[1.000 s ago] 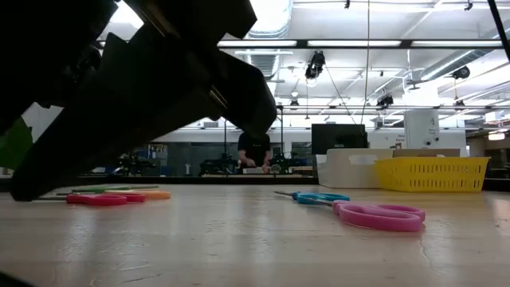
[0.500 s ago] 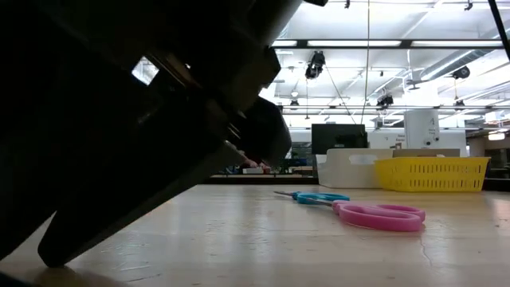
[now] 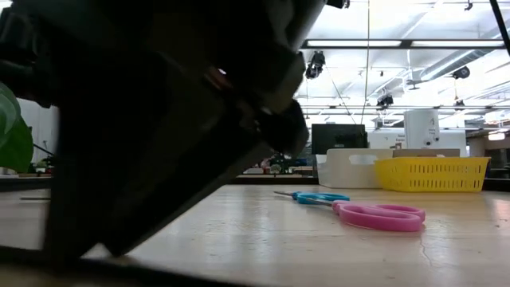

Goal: Pick & Place Paint Supplies
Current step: Put the black paint brush into the white bin

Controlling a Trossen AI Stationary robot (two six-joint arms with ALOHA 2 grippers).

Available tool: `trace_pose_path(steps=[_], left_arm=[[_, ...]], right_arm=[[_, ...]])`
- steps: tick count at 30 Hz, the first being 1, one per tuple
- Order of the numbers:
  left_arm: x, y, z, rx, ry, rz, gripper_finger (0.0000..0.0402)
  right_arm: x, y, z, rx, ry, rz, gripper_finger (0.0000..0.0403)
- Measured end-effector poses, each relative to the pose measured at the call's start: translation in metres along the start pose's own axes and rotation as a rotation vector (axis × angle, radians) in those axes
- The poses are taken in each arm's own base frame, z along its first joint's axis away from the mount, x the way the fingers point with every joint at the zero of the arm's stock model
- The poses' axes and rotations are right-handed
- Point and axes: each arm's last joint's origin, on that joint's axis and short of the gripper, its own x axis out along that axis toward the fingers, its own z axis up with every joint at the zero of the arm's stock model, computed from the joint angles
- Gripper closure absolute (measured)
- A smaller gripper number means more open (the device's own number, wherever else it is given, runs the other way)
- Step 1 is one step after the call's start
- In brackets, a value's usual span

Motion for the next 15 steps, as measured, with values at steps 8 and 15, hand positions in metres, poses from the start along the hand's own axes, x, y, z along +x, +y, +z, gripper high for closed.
trace_pose_path(steps=[8,15], left_arm=[[0.000,0.000,0.000,0.000,0.000,0.000,0.0315],[0.000,0.000,0.000,0.000,0.000,0.000,0.0315]], right_arm=[[-0.002,-0.009,0.001,-0.011,0.041,-0.068,0.0297],[0.001,-0.018,0.008,-0.014,0.063,-0.073,0.0297]])
